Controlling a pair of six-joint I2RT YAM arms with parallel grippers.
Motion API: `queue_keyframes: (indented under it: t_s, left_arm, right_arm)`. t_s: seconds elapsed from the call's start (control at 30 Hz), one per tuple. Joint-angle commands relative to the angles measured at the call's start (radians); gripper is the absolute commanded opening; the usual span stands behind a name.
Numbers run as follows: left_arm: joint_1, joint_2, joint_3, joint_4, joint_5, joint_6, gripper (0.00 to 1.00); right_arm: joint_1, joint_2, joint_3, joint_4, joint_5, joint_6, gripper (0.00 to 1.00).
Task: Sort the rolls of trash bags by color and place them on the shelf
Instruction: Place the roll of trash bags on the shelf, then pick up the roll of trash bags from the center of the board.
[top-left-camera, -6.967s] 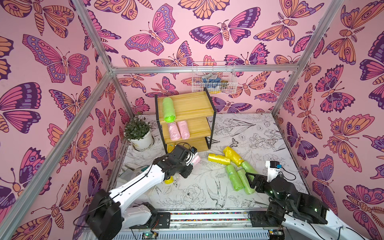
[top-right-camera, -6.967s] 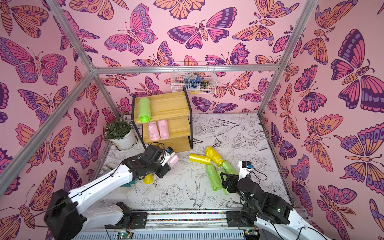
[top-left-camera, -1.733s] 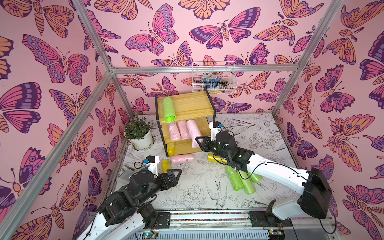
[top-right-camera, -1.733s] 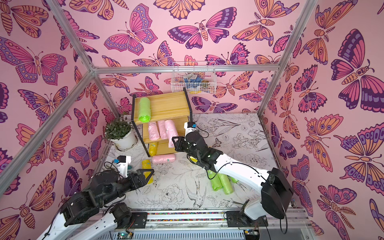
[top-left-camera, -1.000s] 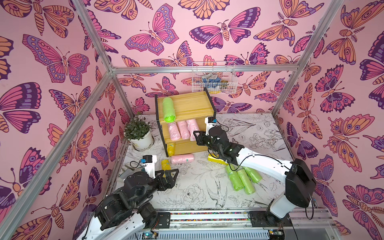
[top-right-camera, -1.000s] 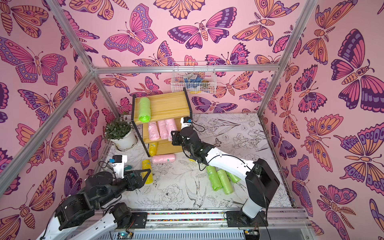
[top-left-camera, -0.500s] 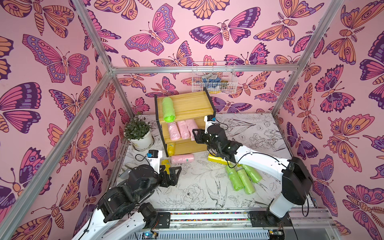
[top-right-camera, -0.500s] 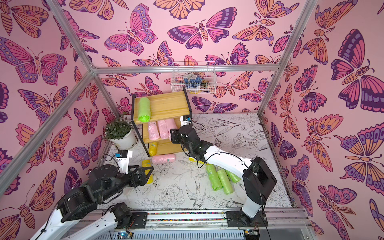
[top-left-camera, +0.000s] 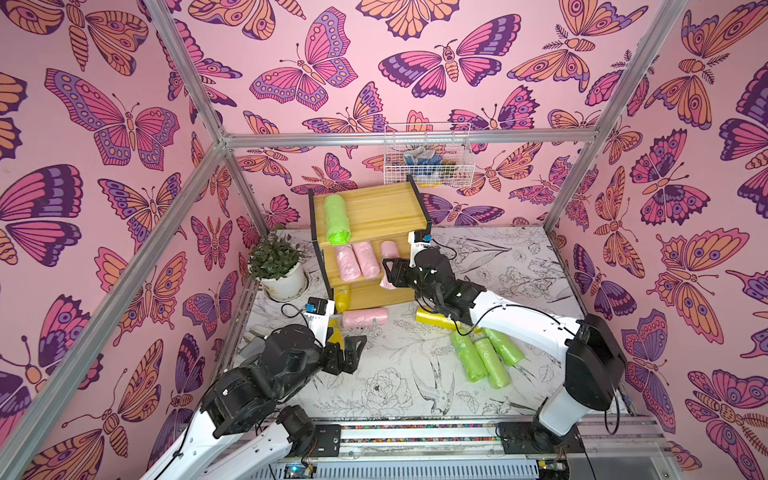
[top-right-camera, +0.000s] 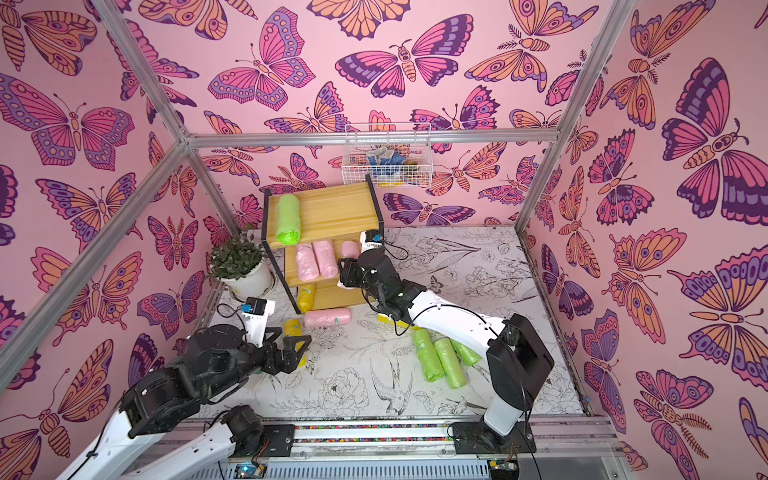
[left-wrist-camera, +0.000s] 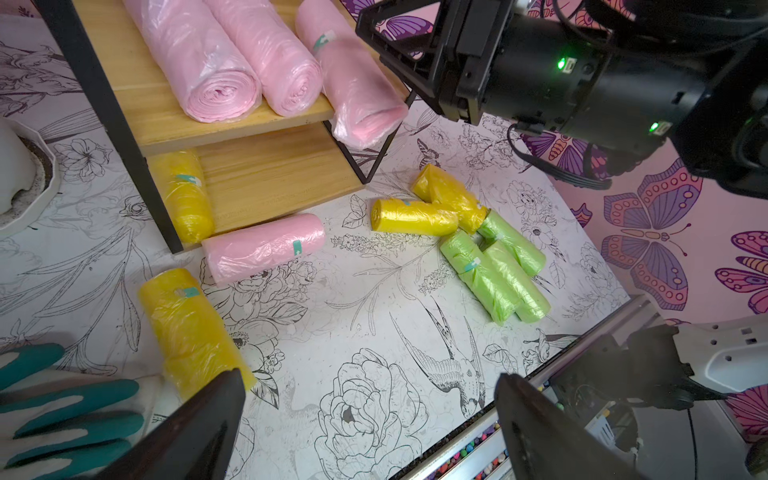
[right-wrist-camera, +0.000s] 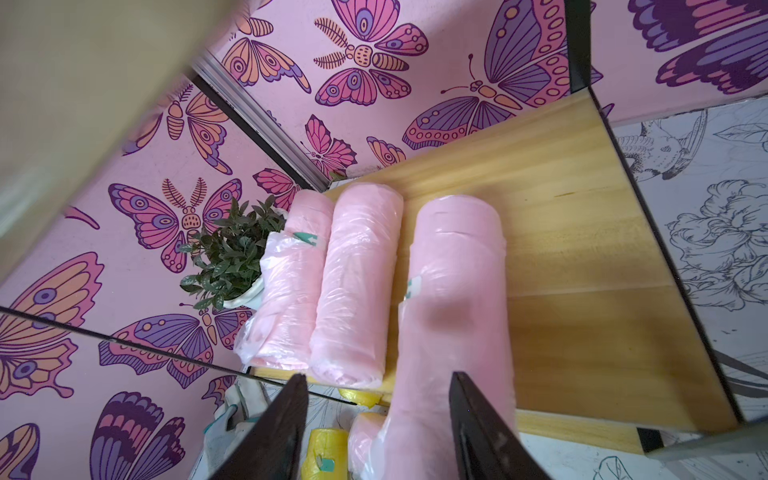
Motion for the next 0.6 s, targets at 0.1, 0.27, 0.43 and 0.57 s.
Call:
queue_keyframes:
  t_s: [0.1, 0.27, 0.43, 0.57]
  left_arm:
    - [-0.001, 0.049, 0.034, -0.023, 0.012, 0.119, 0.99]
    - [0.002, 0.164, 0.052, -0.054, 0.071, 0.243, 0.99]
    - [0.014, 0.343, 0.104, -0.107, 0.127, 0.365, 0.99]
    - [0.093, 0.451, 0.166, -0.123, 0.237, 0.433, 0.96]
  right_arm:
    - [-0.015, -0.13, -0.005, -0.037, -0.032, -0.014, 0.58]
    - [-0.012, -0.249, -0.074, -0.087, -0.041, -0.006, 0.58]
    - [-0.011, -0.424, -0.184, -0.152, -0.01, -0.011, 0.59]
    - [-0.01, -0.605, -0.29, -0.241, 0.045, -0.023, 0.59]
